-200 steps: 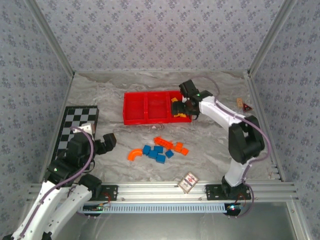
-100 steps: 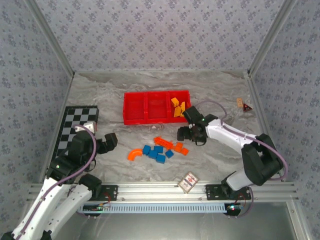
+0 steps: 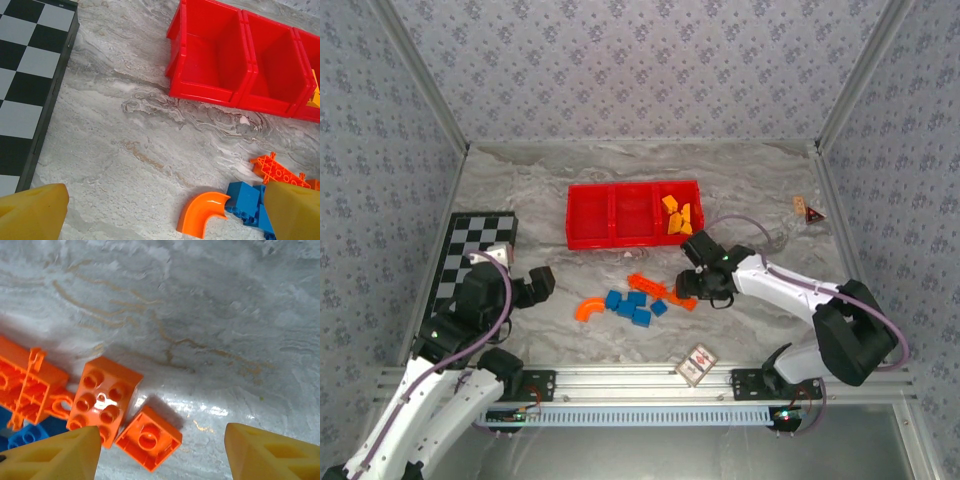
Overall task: Sort the legos into containers by color
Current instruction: Pick up the lego from the bottom-center of the table.
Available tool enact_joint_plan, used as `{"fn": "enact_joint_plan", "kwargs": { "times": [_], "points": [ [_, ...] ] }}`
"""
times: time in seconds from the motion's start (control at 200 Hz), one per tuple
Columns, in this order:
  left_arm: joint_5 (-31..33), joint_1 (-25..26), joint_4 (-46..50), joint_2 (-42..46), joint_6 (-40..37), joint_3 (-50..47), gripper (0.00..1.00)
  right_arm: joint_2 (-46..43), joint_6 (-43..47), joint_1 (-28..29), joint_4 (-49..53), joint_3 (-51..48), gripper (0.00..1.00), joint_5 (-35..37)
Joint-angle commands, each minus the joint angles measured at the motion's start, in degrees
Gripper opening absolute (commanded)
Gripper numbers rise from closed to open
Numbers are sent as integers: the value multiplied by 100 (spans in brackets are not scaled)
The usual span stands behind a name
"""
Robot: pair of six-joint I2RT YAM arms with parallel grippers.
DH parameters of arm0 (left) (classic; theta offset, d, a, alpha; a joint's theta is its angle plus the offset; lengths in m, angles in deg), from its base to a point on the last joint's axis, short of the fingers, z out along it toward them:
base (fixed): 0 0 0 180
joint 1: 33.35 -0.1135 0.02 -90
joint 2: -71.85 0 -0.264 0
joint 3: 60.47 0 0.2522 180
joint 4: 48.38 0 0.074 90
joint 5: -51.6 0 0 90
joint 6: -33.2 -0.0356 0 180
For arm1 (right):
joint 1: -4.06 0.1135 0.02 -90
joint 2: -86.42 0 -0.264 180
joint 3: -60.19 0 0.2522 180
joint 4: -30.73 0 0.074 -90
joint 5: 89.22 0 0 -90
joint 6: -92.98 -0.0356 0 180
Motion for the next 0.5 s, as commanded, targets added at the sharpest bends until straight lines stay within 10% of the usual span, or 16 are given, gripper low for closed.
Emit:
{"fn": "enact_joint_plan", "kwargs": {
  "times": [0.0,0.495],
  "points": [
    [-60,36,-104,53,-93,-22,100,-67,828,126,979,293,69,-26],
    [14,36,-73,231,-58,-23,100,-72,4093,557,1442,1110,78,443]
  ]
}}
